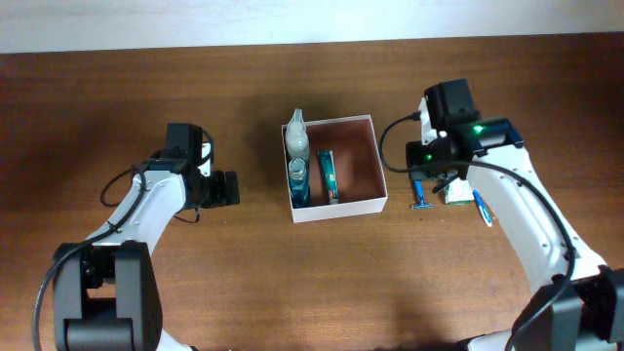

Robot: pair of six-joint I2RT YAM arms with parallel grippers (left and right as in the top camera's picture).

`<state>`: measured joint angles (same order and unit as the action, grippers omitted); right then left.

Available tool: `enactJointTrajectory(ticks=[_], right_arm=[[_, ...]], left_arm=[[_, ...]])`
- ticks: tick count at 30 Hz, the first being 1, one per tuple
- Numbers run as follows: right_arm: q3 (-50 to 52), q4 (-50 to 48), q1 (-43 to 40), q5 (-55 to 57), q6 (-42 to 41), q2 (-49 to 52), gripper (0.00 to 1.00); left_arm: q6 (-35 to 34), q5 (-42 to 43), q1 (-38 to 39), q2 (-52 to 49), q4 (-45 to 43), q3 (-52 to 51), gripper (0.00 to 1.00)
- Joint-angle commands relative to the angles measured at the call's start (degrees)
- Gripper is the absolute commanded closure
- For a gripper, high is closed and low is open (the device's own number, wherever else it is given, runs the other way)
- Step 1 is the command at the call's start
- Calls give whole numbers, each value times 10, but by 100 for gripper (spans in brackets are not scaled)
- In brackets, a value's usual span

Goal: Pack container
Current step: 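Raise the right gripper and move it back to the blue razor, then lower the right gripper and close it on the blue razor handle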

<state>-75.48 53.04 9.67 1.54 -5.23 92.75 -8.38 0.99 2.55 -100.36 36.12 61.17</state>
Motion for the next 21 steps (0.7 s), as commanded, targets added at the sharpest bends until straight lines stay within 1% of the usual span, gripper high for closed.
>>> enactJointTrajectory(ticks=[1, 9, 21], right_arm=[[34, -31, -4, 7, 20, 6, 69], [115, -143, -4, 7, 20, 6, 68], [187, -244, -4, 22, 18, 17, 66]], left_arm=[[-1, -4, -1, -5, -1, -3, 1], [-1, -4, -1, -5, -1, -3, 1], [-1, -4, -1, -5, -1, -3, 1]])
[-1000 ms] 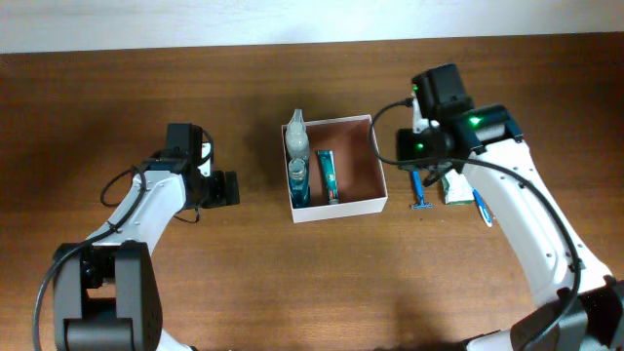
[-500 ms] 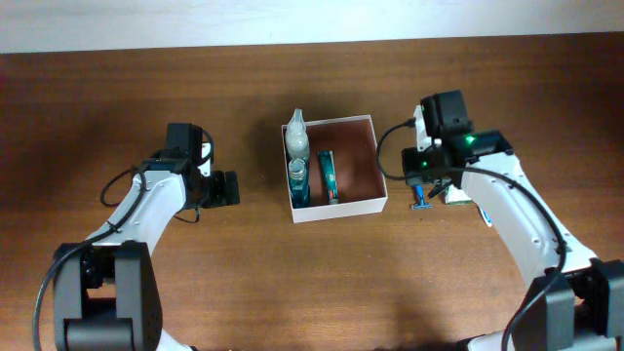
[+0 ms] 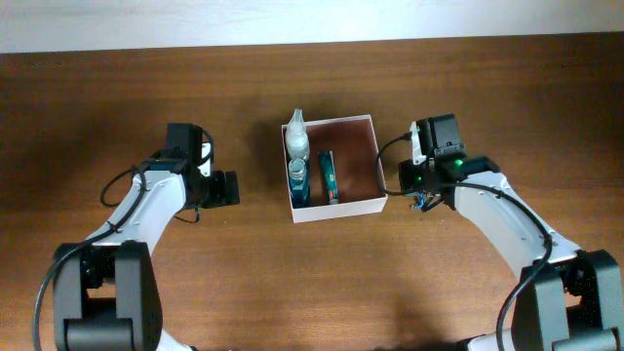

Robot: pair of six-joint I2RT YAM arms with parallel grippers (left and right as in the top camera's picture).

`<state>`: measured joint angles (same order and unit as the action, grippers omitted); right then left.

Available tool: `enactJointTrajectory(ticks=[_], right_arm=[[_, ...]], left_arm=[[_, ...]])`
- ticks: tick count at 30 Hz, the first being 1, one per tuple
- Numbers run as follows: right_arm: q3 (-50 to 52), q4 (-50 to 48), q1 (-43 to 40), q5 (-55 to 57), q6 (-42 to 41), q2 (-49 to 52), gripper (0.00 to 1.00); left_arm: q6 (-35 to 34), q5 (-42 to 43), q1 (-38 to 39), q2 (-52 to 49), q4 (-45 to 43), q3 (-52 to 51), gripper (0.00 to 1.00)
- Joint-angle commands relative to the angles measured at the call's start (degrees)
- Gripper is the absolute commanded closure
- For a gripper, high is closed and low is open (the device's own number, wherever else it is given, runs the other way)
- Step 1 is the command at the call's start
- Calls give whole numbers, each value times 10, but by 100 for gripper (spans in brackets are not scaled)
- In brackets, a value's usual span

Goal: Pack container
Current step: 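Lower the right gripper and close it on the blue razor handle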

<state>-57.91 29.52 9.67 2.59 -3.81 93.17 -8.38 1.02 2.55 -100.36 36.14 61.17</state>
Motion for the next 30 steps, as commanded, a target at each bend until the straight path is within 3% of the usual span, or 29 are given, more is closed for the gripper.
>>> enactJointTrajectory(ticks=[1, 3, 12, 17, 22, 30], right_arm=[[13, -12, -4, 12, 4, 18, 60], [14, -19, -4, 12, 4, 33, 49], [14, -52, -12, 13, -17, 93, 44], [14, -53, -46, 3, -61, 109, 47], [14, -45, -59, -9, -45, 120, 58], [14, -44, -55, -28, -24, 122, 59]], left_arm=[[-1, -4, -1, -5, -1, -3, 1], [-1, -4, -1, -5, -1, -3, 1], [-1, -4, -1, -5, -1, -3, 1], [-1, -4, -1, -5, -1, -3, 1], [-1, -4, -1, -5, -1, -3, 1], [-1, -4, -1, -5, -1, -3, 1]])
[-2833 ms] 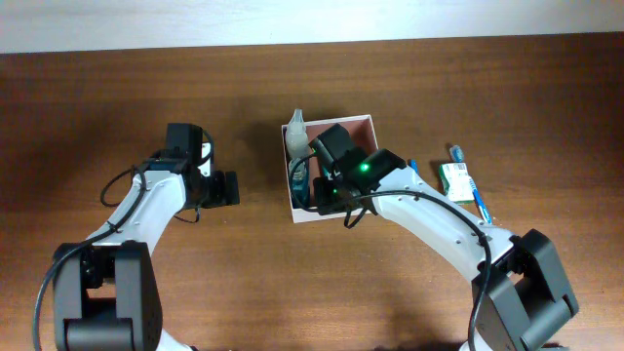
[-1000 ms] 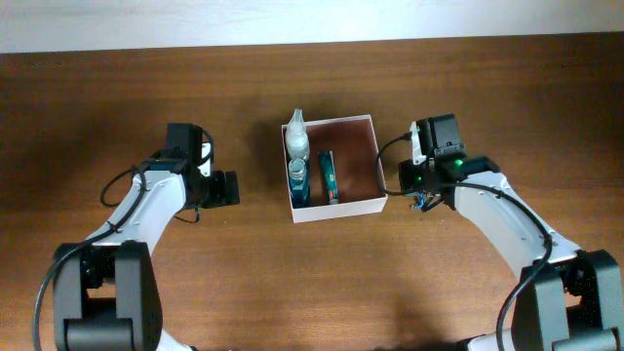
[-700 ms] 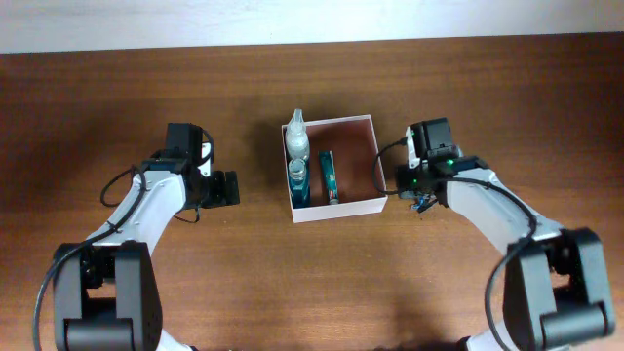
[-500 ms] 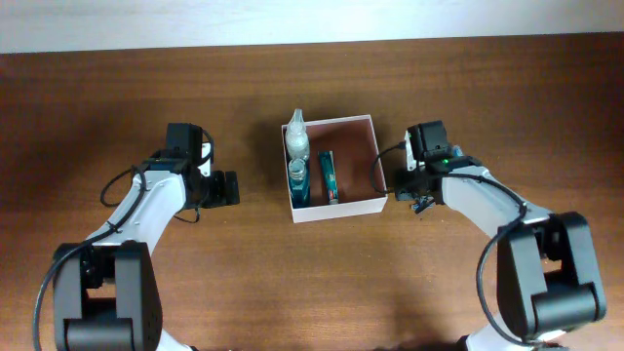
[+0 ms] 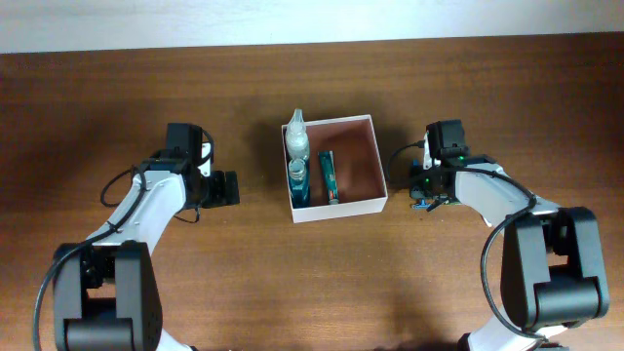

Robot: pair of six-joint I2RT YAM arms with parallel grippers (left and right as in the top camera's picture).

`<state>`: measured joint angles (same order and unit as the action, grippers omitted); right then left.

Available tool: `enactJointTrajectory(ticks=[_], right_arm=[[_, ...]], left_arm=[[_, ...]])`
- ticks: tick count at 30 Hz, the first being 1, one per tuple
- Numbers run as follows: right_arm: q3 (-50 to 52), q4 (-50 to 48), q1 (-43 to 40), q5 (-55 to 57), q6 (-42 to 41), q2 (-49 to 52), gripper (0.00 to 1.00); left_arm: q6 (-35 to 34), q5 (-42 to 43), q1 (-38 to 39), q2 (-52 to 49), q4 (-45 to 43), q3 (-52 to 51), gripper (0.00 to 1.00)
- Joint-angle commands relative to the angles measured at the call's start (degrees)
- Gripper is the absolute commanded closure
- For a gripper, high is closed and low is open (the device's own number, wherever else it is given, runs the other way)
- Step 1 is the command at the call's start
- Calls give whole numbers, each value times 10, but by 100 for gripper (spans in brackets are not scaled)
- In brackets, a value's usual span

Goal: Pack container
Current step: 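Lower the right gripper and close it on the blue razor handle, then carry the razor left and lower it into the pink box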

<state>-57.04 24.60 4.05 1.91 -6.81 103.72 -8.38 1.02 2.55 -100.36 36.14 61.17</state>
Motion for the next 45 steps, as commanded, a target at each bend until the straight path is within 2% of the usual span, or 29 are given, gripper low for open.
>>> enactJointTrajectory(ticks=[1, 4, 15, 22, 29, 34, 39, 45], right_arm=[[5, 5, 1, -21, 6, 17, 62], [5, 5, 1, -21, 6, 17, 74], [-1, 23, 1, -21, 6, 14, 96], [-12, 45, 1, -21, 6, -15, 96], [-66, 130, 8, -23, 5, -91, 96], [-119, 186, 48, -30, 2, -153, 96], [-135, 172, 106, -30, -45, -199, 96], [-135, 132, 165, -28, -77, -185, 96]], left_arm=[[-1, -4, -1, -5, -1, -3, 1], [-1, -4, -1, -5, -1, -3, 1], [-1, -4, -1, -5, -1, -3, 1], [-1, -4, -1, -5, -1, -3, 1], [-1, -4, -1, -5, -1, -3, 1], [-1, -4, -1, -5, -1, -3, 1], [-1, -4, -1, -5, -1, -3, 1], [-1, -4, -1, -5, -1, -3, 1]])
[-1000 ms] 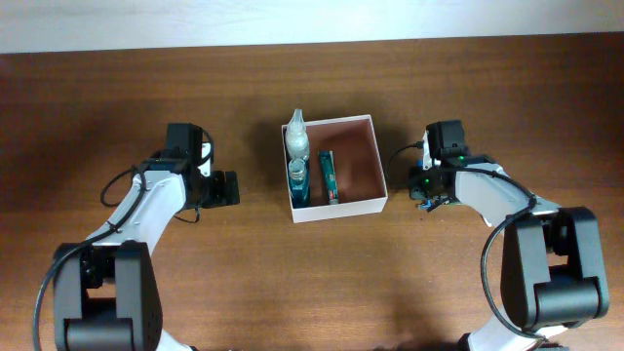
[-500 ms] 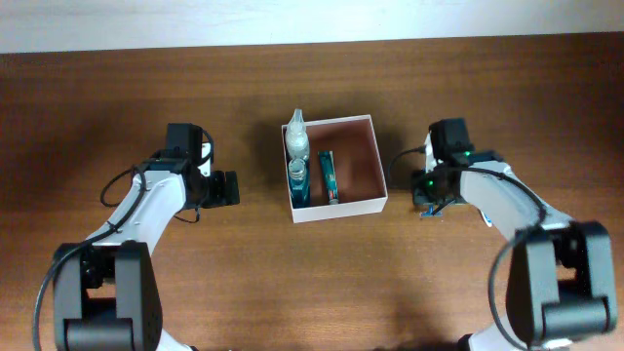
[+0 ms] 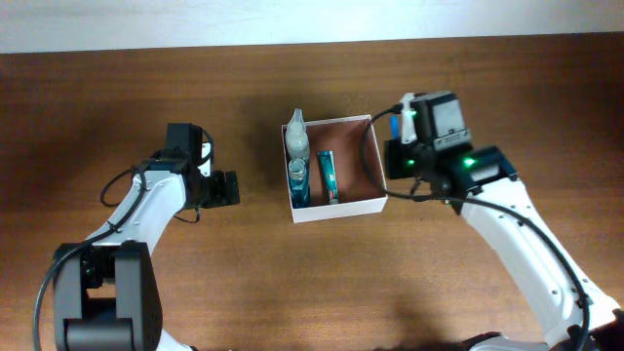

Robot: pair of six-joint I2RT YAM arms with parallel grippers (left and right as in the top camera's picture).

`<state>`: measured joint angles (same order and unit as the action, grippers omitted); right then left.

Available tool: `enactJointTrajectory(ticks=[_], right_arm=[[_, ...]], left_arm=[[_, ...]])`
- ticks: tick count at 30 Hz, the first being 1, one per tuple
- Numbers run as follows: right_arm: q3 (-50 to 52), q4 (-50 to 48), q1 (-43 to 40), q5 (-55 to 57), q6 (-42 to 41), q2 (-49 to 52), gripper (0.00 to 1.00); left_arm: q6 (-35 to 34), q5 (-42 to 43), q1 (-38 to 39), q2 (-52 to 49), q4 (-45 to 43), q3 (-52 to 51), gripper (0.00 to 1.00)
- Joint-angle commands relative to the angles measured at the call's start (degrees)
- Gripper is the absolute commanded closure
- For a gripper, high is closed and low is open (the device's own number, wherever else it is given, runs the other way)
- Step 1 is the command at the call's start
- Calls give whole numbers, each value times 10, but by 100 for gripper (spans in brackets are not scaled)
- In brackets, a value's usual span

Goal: Pack container
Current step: 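Carry the razor left and lower it into the pink box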

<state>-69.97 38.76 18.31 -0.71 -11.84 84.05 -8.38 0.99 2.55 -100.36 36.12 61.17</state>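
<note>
The white box with a brown floor (image 3: 353, 161) stands mid-table. Along its left side lie a clear bottle (image 3: 296, 137), a blue bottle (image 3: 298, 181) and a blue tube (image 3: 327, 176). My right gripper (image 3: 394, 136) hovers at the box's right wall, shut on a small blue and white razor (image 3: 395, 124) that sticks out toward the far side. My left gripper (image 3: 227, 188) rests low on the table well left of the box, with no gap showing between its fingers and nothing in them.
The wooden table (image 3: 292, 283) runs to a pale strip along its far edge (image 3: 195, 19). My right arm (image 3: 507, 224) lies over the table to the right of the box and hides whatever is beneath it.
My right gripper was low on the table right of the box, at the razor. It now stands higher, at the box's right wall, with the razor in it. The left arm has not moved.
The razor first lay on the table right of the box, beside other small items, with my right gripper above them. The gripper then stood lower over the razor, then down on it. Now it holds the razor at the box's right wall.
</note>
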Motion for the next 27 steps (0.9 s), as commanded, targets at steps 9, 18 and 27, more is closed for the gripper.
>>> enactJointTrajectory(ticks=[9, 18, 27], right_arm=[[-5, -76, 76, 8, -21, 93, 95], [-5, -115, 80, 10, -22, 178, 95], [-5, -140, 80, 10, -22, 229, 95]], left_arm=[[-1, -4, -1, -5, -1, -3, 1], [-1, -4, -1, -5, -1, -3, 1], [-1, -4, -1, -5, -1, -3, 1]])
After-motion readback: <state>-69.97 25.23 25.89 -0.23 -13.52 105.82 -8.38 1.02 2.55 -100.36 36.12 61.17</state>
